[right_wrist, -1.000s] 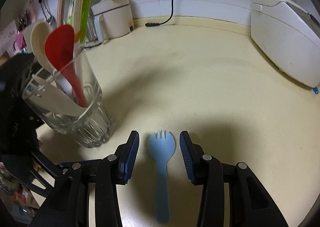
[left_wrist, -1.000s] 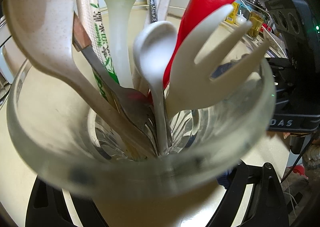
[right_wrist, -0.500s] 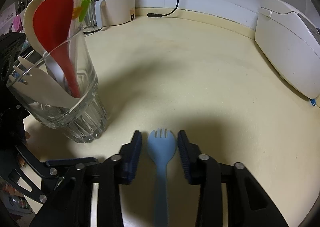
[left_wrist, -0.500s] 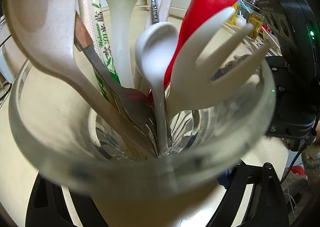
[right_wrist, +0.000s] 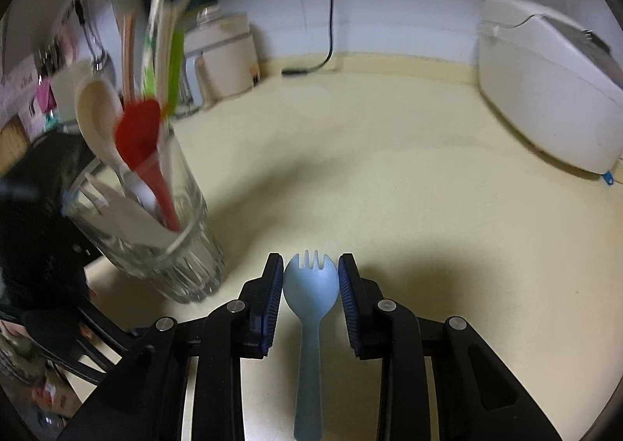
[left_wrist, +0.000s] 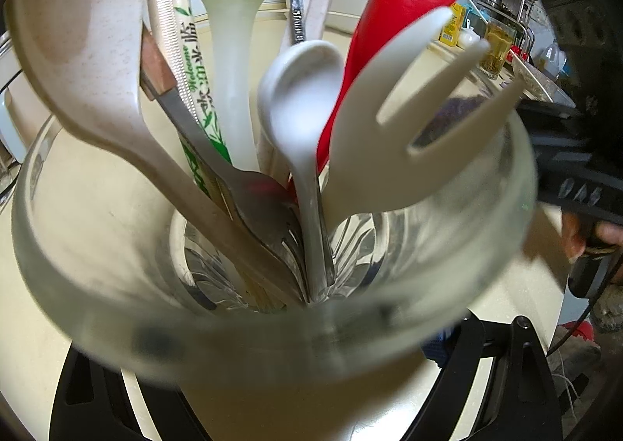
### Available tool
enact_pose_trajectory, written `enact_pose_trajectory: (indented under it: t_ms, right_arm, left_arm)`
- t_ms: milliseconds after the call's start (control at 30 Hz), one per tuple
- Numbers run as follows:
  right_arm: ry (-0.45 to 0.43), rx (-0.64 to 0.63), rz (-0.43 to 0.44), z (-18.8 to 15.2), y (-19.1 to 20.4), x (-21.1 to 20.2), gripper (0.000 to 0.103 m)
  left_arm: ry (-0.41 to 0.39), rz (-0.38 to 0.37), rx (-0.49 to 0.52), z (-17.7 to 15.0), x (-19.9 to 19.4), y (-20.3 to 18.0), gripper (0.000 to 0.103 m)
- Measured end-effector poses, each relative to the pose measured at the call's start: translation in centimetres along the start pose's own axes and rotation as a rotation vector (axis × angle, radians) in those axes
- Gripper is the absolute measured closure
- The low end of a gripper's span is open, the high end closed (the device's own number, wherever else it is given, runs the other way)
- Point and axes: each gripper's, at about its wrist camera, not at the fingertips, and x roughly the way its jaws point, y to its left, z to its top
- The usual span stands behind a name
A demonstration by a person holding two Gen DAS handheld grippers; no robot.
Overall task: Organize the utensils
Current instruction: 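Close the right tool on the light blue spork handle and lift it, then carry the blue spork over the glass while the left tool holds the glass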
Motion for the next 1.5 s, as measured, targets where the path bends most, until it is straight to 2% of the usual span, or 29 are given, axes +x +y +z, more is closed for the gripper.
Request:
enact_pose_trajectory:
  t_ms: [200,333,467,567,733,933,1233,1500]
  right_arm:
    - [-0.135,0.033,0.012,1.2,-0.6,-3.9,0.074]
    - [-0.236,0.059,0.068,2.6,-0.3,-7.1,0.074]
    - [-0.348,0.067,0.199,4.6,0.8,-10.3,0.073]
    - [-0.391,0.051,0.306,5.9,2.4,-11.2,0.073]
    - [-0.407,-0.001,0.369,7.9,5.1,-10.1,0.073]
    - [-0.376,0.038,0.427,8.7,6.1,-6.1,0.073]
    - [-0.393,0.093,0.42,8.2,6.3,-3.5,0.073]
    - [-0.411,0.032,0.382,8.1,7.7,-2.9,0.073]
  left_arm:
    - [0.0,0.0,0.0,0.0,0.0,0.0,0.011]
    - [0.0,0.0,-0.001,0.0,0.0,0.0,0.011]
    - [0.0,0.001,0.0,0.0,0.0,0.0,0.011]
    - [0.001,0.003,0.002,0.0,0.1,0.0,0.011]
    - [0.002,0.008,0.005,0.0,0.0,-0.2,0.011]
    - [-0.001,-0.002,-0.002,-0.2,-0.1,-0.1,0.011]
    - [-0.002,-0.008,-0.004,-0.3,-0.3,0.2,0.011]
    - [0.002,0.0,0.012,-0.3,-0.1,-0.1,0.01]
